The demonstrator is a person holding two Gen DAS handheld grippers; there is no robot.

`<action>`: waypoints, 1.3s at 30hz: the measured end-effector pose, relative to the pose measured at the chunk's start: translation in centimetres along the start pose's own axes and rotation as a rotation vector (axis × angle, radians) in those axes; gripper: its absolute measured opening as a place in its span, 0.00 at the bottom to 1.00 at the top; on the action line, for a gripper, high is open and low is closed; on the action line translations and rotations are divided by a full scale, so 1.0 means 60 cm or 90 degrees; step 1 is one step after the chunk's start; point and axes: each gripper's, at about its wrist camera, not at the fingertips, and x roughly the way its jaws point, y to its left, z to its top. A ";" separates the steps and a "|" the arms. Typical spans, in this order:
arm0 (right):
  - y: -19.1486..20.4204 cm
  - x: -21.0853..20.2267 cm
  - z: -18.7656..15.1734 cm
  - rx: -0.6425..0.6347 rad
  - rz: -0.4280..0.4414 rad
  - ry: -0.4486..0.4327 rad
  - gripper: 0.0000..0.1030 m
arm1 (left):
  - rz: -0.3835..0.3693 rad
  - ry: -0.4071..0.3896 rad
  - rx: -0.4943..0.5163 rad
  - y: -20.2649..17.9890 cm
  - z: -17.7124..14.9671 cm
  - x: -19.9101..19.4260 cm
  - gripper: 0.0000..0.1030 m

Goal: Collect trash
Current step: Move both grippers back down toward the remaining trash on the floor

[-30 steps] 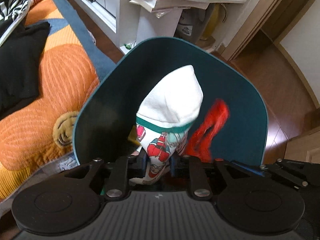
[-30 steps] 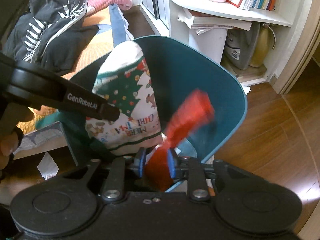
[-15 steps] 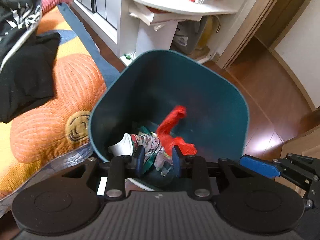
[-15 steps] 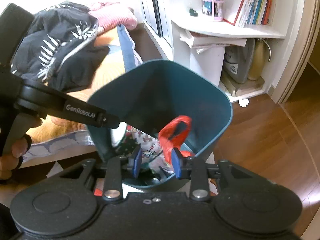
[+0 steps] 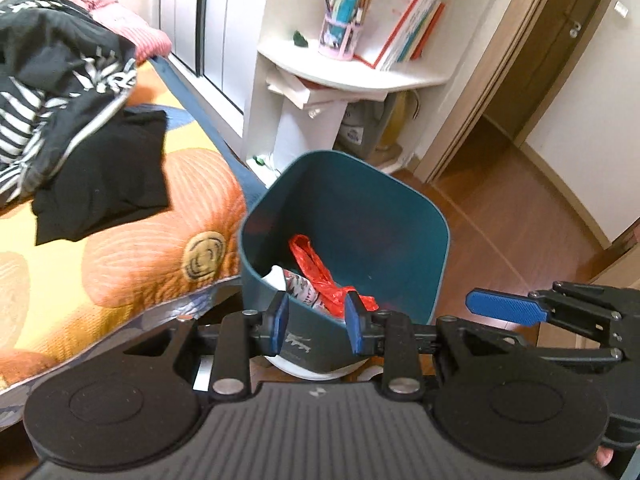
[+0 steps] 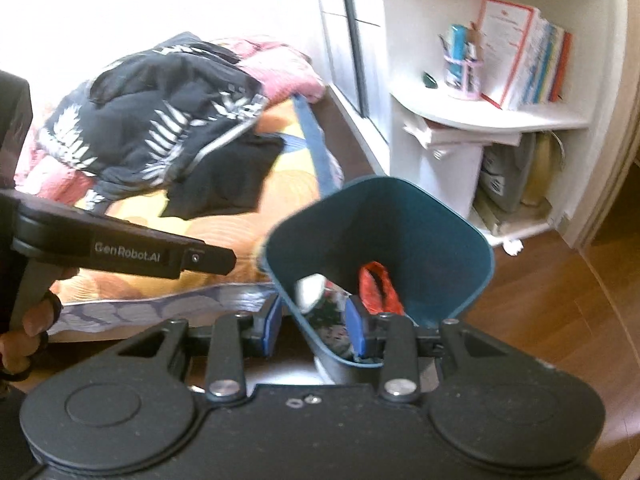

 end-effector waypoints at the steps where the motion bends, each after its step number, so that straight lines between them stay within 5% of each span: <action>1: 0.010 -0.005 0.001 -0.006 0.006 -0.003 0.35 | 0.000 -0.008 -0.001 0.005 -0.005 -0.013 0.37; 3: 0.030 -0.014 0.003 -0.018 0.018 -0.008 0.39 | 0.005 -0.030 -0.004 0.013 -0.017 -0.040 0.67; 12: 0.114 -0.024 0.004 -0.065 0.080 -0.003 0.47 | 0.041 -0.079 -0.029 0.088 -0.083 -0.140 0.74; 21: 0.183 0.047 -0.024 -0.073 0.143 0.053 0.51 | 0.108 -0.085 -0.119 0.217 -0.151 -0.170 0.83; 28: 0.232 0.161 -0.066 -0.094 0.163 0.121 0.52 | 0.142 -0.052 -0.211 0.325 -0.214 -0.117 0.98; 39: 0.282 0.448 -0.173 -0.078 0.138 0.303 0.52 | 0.227 0.135 -0.354 0.523 -0.333 0.108 0.98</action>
